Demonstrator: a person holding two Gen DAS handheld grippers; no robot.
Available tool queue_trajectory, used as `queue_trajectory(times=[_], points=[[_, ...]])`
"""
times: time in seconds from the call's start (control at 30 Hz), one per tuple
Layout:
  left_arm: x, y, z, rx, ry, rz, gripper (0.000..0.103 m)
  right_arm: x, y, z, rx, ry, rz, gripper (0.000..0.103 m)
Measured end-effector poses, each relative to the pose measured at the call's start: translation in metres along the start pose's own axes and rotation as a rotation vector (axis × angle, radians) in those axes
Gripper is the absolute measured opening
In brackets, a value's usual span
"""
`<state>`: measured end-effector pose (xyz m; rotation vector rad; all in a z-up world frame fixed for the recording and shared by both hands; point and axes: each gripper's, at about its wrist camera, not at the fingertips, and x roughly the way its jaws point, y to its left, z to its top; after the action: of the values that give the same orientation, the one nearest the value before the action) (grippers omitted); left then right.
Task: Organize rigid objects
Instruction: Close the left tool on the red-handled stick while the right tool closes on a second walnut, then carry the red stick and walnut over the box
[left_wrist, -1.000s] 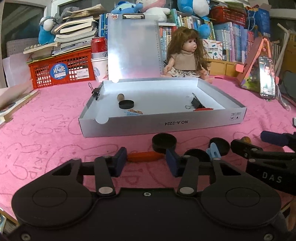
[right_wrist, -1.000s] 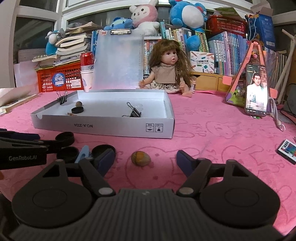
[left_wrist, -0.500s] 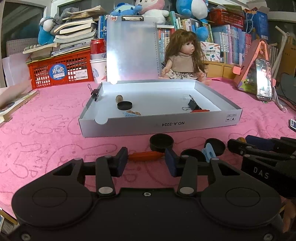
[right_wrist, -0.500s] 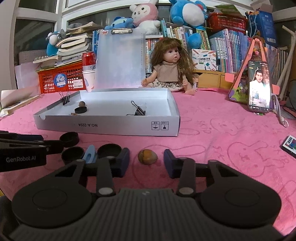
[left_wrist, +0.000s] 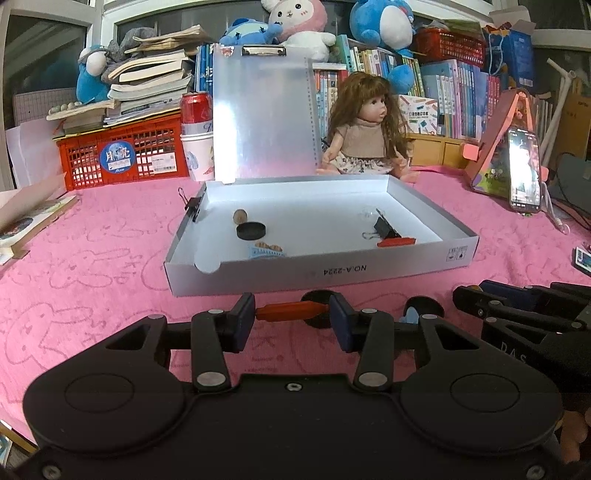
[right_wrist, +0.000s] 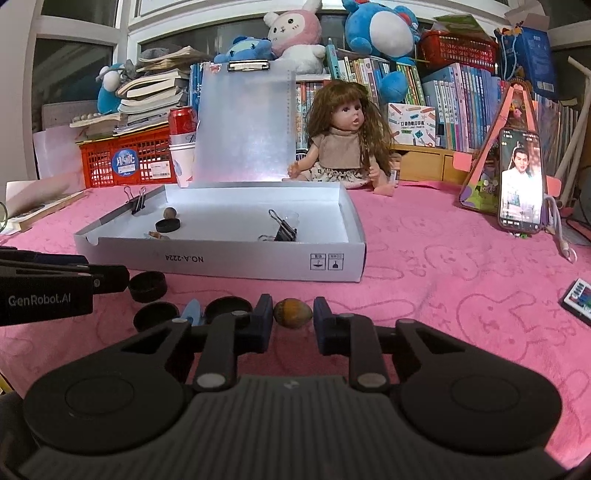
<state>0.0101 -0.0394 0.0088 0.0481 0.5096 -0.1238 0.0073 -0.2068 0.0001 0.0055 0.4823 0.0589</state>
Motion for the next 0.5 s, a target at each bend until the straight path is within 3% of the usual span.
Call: queue_trajectory(times=[0.5], points=[[0.005,0.015,0.04,-0.01,-0.044,-0.006,0.042,0.003,-0.003,0.031,0.023,-0.037,0.003,0.028]])
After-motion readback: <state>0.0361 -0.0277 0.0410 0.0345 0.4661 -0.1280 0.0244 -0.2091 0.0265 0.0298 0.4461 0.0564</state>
